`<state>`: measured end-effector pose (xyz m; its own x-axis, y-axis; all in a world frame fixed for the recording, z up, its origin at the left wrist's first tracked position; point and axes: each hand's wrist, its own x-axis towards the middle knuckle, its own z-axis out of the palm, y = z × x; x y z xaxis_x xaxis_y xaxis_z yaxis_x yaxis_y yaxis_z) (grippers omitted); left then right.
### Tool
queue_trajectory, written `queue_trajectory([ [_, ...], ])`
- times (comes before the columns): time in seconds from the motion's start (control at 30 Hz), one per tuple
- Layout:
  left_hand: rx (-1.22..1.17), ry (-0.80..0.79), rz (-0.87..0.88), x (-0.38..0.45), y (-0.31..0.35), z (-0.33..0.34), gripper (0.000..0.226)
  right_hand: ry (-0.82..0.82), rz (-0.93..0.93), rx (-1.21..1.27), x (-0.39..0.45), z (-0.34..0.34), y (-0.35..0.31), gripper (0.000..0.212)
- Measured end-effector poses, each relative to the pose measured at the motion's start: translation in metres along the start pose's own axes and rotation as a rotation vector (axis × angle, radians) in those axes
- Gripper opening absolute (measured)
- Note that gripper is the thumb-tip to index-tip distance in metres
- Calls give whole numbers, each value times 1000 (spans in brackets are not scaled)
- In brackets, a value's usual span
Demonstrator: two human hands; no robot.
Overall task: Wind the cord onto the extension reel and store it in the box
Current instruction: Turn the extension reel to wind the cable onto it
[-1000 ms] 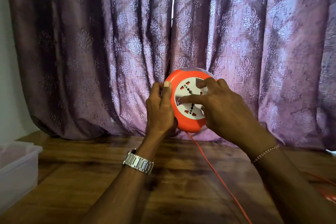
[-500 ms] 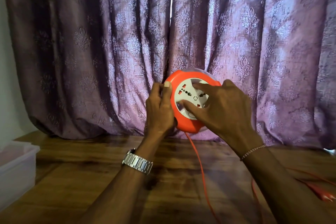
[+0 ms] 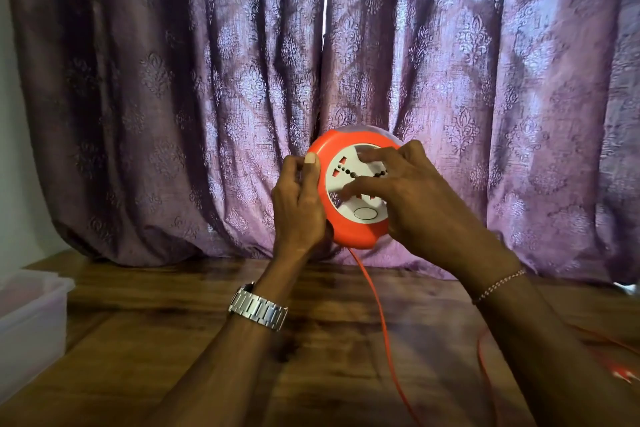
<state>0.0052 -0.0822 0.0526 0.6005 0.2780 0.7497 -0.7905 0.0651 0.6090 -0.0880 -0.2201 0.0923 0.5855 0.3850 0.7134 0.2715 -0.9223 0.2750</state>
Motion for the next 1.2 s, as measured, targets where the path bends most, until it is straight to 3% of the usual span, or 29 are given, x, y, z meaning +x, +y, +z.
queue_trajectory([
  [0.23, 7, -33, 7, -1, -3, 0, 32, 29, 5, -69, -1, 4, 1, 45],
  [0.4, 21, -25, 26, 0, -6, 2, 30, 74, 125, -116, -5, 7, 0, 56],
  [0.6, 34, -23, 54, 0, -8, 4, 31, 295, 381, 19, -6, 6, -12, 68],
  [0.7, 41, -17, 62, 1, -8, 4, 31, 324, 368, -28, -5, 5, -12, 68],
  [0.83, 43, -13, 49, 1, -10, 2, 33, 249, 258, -47, -2, 6, -7, 63],
  [0.97, 41, -9, 52, 2, -8, 1, 32, 211, 30, 25, -2, 3, -2, 24],
  [1.1, 49, -25, 48, 2, -8, 0, 32, -53, -13, -36, -3, -2, -3, 48],
  [1.2, 46, -33, 50, 1, -8, 1, 32, -106, 11, -62, -2, -5, -5, 49],
])
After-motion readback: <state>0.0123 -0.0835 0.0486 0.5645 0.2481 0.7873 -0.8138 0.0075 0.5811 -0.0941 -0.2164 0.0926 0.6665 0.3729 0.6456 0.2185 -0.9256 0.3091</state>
